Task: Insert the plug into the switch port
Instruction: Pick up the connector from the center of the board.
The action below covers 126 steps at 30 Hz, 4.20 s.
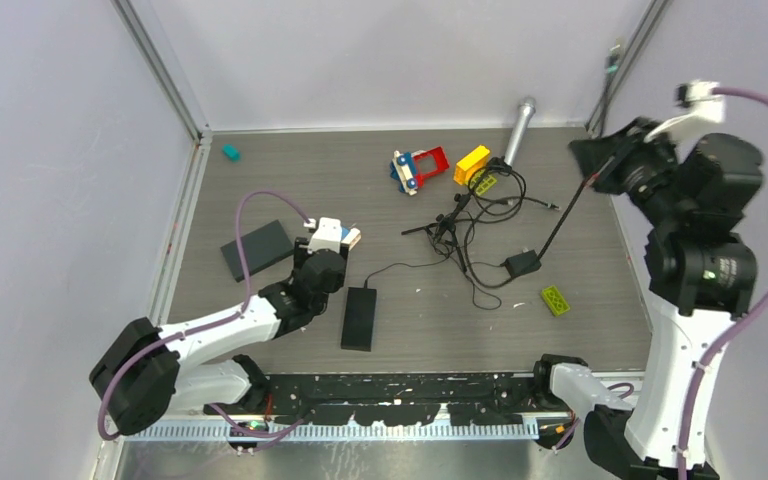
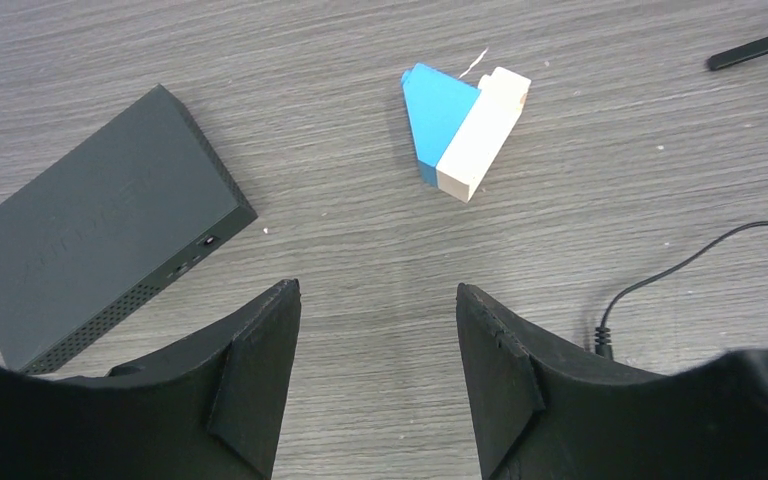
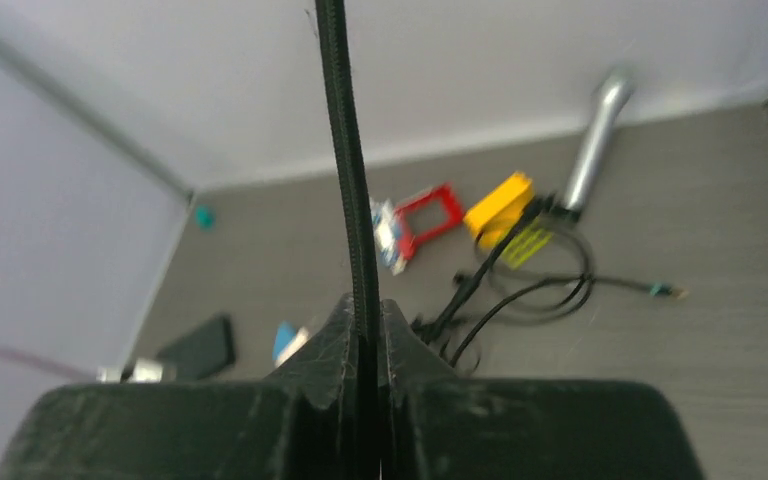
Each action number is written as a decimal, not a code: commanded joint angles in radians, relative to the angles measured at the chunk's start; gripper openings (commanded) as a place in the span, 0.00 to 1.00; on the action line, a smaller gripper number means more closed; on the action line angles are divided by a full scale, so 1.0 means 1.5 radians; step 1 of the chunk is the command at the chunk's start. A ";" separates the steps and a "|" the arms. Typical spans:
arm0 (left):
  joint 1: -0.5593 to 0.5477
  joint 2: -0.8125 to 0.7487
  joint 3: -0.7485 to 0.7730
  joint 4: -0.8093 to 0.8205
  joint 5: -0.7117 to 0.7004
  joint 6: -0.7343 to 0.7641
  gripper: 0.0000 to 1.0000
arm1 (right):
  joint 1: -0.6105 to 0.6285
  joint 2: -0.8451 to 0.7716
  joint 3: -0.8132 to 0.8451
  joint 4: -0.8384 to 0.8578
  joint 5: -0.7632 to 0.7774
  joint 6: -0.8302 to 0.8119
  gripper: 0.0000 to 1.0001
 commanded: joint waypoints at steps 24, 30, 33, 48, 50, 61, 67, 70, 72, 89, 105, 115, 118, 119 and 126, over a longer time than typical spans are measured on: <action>0.002 -0.320 -0.084 -0.136 0.035 -0.068 0.62 | 0.867 0.103 -0.593 0.217 0.393 -0.169 0.02; 0.002 -0.390 -0.119 -0.132 0.003 -0.078 0.63 | 0.867 0.131 -0.633 0.203 0.448 -0.167 0.08; 0.002 -0.413 -0.124 -0.129 0.023 -0.076 0.64 | 0.869 0.100 -0.668 0.234 0.439 -0.184 0.08; 0.002 -0.486 -0.031 0.004 0.462 -0.198 0.81 | 0.869 -0.104 -0.754 0.429 0.346 -0.260 0.01; 0.002 -0.477 -0.021 0.031 0.528 -0.203 0.81 | 0.869 -0.120 -0.753 0.436 0.348 -0.253 0.00; 0.002 -0.417 -0.041 0.228 0.696 -0.229 0.79 | 0.869 -0.149 -0.732 0.456 0.288 -0.228 0.00; 0.002 -0.373 -0.029 0.263 0.660 -0.229 0.79 | 0.869 -0.158 -0.739 0.494 0.264 -0.200 0.01; 0.001 -0.356 -0.027 0.282 0.649 -0.239 0.77 | 0.869 -0.172 -0.743 0.512 0.257 -0.192 0.00; 0.001 -0.341 -0.024 0.292 0.645 -0.243 0.75 | 0.869 -0.181 -0.749 0.527 0.254 -0.185 0.00; -0.012 -0.274 0.011 0.354 0.689 -0.280 0.60 | 0.869 -0.137 -0.740 0.560 0.234 -0.165 0.00; -0.013 -0.334 0.196 -0.106 0.537 -0.143 0.00 | 0.864 -0.211 -0.708 0.451 0.615 0.028 0.66; -0.013 -0.442 0.175 -0.267 0.455 -0.105 0.00 | 0.767 -0.181 -0.683 0.294 0.672 0.258 0.72; -0.013 -0.452 0.177 -0.300 0.422 -0.103 0.00 | 0.679 -0.112 -0.654 0.293 0.445 0.205 0.72; -0.013 -0.458 0.179 -0.307 0.418 -0.102 0.00 | 0.667 -0.095 -0.645 0.281 0.425 0.201 0.72; -0.013 -0.489 0.171 -0.336 0.408 -0.096 0.00 | 0.559 -0.025 -0.684 0.298 0.414 0.343 0.73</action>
